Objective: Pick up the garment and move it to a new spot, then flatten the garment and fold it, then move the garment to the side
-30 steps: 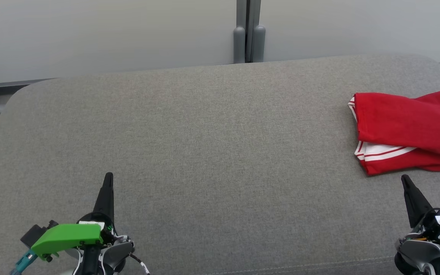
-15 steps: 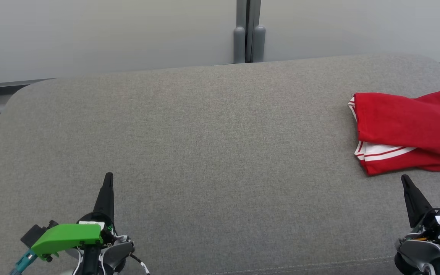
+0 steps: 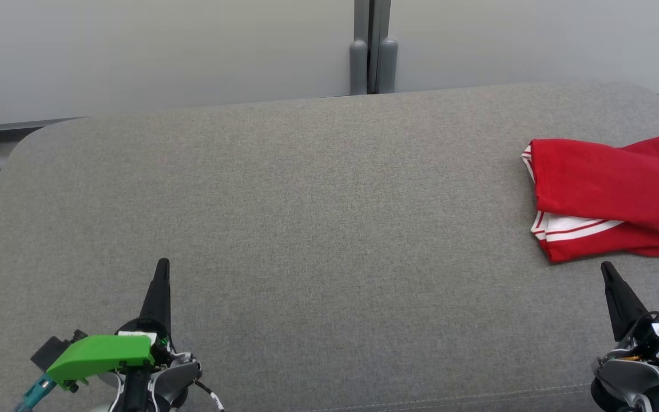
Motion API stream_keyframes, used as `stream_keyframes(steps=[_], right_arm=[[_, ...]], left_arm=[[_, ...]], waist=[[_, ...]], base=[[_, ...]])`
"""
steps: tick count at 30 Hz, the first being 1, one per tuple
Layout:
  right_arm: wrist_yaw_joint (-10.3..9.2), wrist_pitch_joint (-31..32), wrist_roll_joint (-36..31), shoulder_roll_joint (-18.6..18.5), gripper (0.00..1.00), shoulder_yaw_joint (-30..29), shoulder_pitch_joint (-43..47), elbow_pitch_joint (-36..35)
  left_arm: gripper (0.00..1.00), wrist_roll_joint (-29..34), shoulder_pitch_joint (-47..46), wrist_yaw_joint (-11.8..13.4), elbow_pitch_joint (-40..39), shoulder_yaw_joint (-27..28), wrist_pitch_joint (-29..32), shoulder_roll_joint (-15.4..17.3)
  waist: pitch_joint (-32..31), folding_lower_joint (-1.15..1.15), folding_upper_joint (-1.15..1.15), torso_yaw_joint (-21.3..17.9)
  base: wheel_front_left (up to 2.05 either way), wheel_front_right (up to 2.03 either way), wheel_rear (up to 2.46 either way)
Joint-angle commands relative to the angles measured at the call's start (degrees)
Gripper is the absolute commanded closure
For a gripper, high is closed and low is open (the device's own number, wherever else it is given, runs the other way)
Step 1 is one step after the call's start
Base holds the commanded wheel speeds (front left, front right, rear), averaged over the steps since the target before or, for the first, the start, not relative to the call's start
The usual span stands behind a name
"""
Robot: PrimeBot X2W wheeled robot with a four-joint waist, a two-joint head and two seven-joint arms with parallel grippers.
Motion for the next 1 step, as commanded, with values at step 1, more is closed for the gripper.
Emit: stream_keyframes(steps=[1], right_arm=[[0.02,0.2,0.3,-0.3,1.00,-0.1,-0.4,0.1]], left_arm=[[1.00,-0.4,-0.7,-0.2,-0.1,0.0,0.0,0.0]], waist=[[0.0,0.00,0.00,0.0]], base=[[0.00,0.00,0.00]])
